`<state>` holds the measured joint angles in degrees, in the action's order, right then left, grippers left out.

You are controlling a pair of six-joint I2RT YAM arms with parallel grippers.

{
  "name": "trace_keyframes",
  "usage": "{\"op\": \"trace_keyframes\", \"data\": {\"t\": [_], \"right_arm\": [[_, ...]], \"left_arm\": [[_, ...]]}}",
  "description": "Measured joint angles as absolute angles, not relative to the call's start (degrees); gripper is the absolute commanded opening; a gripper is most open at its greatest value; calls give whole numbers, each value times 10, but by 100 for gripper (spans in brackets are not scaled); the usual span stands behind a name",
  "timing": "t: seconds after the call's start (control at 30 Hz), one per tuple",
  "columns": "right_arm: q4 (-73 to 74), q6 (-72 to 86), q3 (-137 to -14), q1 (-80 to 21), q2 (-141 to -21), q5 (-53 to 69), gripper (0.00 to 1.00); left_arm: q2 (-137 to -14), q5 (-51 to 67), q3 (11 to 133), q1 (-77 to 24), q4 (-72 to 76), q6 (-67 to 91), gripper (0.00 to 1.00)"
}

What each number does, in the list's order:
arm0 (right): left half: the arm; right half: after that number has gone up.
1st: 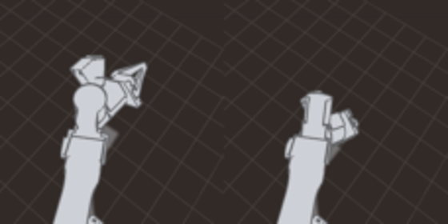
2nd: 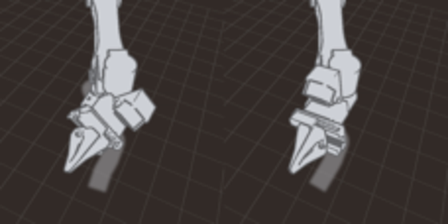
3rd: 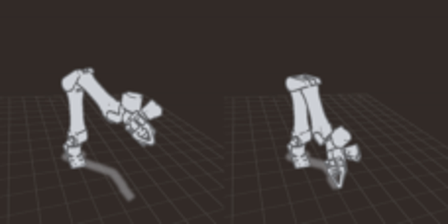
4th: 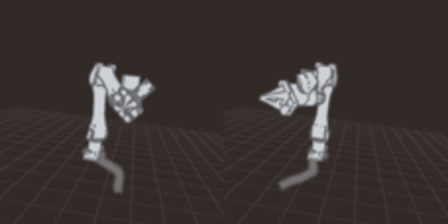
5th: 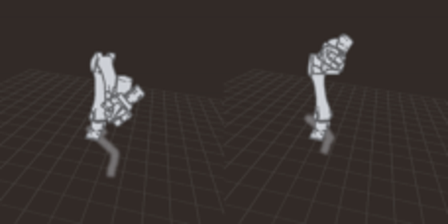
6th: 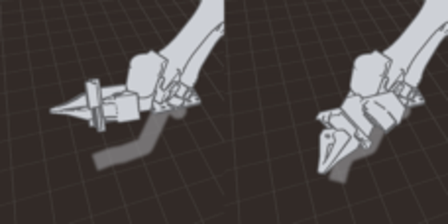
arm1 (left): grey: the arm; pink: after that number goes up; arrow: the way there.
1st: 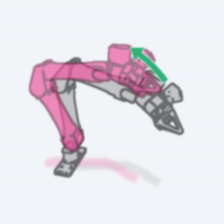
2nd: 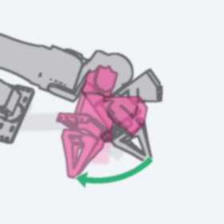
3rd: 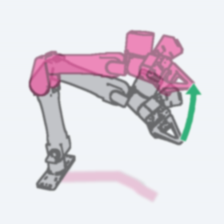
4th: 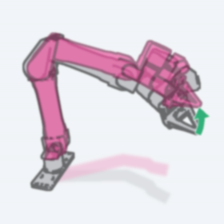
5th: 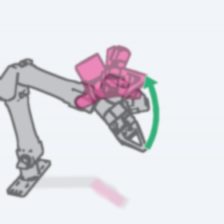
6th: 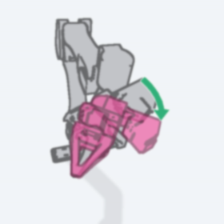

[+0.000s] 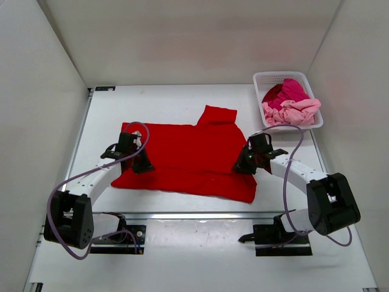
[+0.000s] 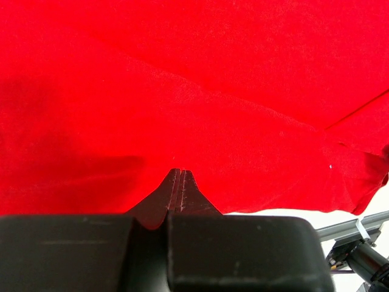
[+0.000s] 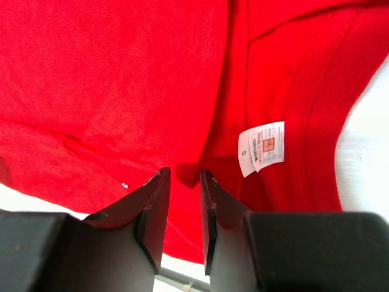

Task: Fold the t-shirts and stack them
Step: Fold the flattened T-shirt at the center of the board.

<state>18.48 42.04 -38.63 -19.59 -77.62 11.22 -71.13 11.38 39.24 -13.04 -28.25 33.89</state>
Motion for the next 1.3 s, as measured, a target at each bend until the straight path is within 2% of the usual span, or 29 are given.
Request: {"op": "trace_keyframes", "data": {"t": [0.13,0.3,0.53,1.3], "right_arm": [[183,423,-386,-205,-785,111,23],[176,430,-383,-213,-788,113,11],[177,433,-398,-209,-796,114,2],[166,405,-596,-204,-951,110,0]], "left_arm": [[-711,114,390,-131,-282,338,0],[-711,114,390,-131,-282,336,0],[-712,115,390,-130,-282,334,0],[-719,112,392,-128,-293,328,0]]}}
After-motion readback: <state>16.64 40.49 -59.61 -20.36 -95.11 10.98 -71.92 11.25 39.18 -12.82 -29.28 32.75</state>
